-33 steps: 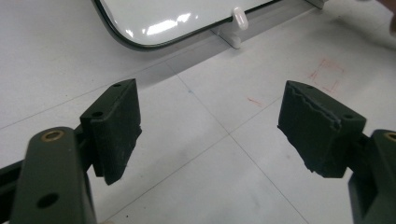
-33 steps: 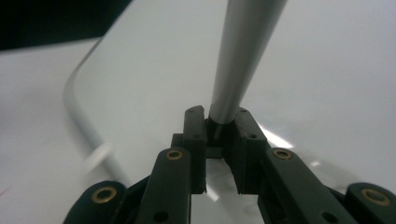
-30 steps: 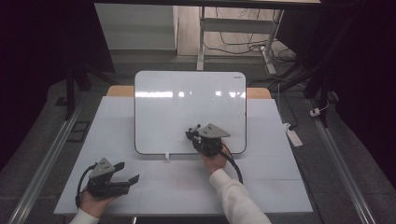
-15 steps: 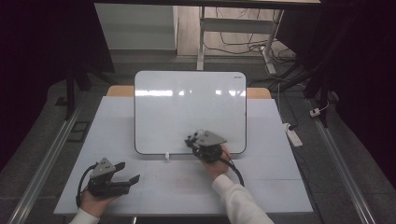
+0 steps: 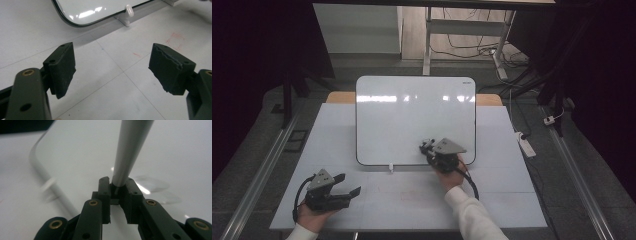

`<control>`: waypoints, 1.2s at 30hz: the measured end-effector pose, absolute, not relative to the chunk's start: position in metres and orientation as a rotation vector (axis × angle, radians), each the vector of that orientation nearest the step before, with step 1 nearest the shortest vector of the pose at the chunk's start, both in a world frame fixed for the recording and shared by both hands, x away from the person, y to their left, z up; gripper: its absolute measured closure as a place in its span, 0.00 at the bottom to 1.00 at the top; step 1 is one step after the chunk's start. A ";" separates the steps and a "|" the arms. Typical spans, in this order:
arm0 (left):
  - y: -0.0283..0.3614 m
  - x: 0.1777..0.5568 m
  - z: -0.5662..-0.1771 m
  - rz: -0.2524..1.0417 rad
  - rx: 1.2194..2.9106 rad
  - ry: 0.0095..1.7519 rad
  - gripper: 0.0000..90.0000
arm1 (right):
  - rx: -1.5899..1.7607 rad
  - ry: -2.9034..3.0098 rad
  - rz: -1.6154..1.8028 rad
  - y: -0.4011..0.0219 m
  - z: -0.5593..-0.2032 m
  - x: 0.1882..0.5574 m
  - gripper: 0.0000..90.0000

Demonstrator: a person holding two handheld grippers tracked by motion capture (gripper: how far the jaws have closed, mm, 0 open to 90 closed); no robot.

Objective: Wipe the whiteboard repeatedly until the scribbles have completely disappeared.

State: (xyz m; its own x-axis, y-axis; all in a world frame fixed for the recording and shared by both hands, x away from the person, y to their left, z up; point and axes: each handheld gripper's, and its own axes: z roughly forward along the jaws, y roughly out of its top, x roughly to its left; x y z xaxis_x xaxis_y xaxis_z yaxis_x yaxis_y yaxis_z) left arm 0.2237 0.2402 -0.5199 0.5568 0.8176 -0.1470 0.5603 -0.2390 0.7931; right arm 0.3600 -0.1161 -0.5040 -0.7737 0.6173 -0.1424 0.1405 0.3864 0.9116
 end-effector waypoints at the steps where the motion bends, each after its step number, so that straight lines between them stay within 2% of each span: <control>1: 0.240 0.224 -0.520 0.376 1.936 1.111 0.24 | 0.592 2.228 1.351 -0.109 -0.509 0.355 0.86; 3: 0.240 0.223 -0.520 0.378 1.935 1.110 0.24 | 0.534 2.241 1.316 -0.108 -0.509 0.354 0.86; 7: 0.242 0.221 -0.519 0.382 1.921 1.116 0.24 | 0.727 2.091 1.420 -0.134 -0.496 0.372 0.86; 12: 0.240 0.224 -0.520 0.378 1.933 1.113 0.24 | 0.560 2.224 1.324 -0.117 -0.507 0.356 0.86; 17: 0.241 0.222 -0.519 0.383 1.922 1.115 0.24 | 0.768 2.059 1.403 -0.146 -0.495 0.371 0.86; 22: 0.240 0.223 -0.520 0.378 1.932 1.113 0.24 | 0.594 2.186 1.333 -0.127 -0.506 0.357 0.86; 27: 0.242 0.222 -0.519 0.384 1.920 1.118 0.24 | 0.786 2.017 1.392 -0.159 -0.491 0.374 0.86; 32: 0.241 0.223 -0.520 0.378 1.926 1.116 0.24 | 0.639 2.135 1.350 -0.139 -0.501 0.363 0.86; 36: 0.241 0.222 -0.519 0.384 1.922 1.120 0.24 | 0.812 1.998 1.428 -0.156 -0.487 0.381 0.86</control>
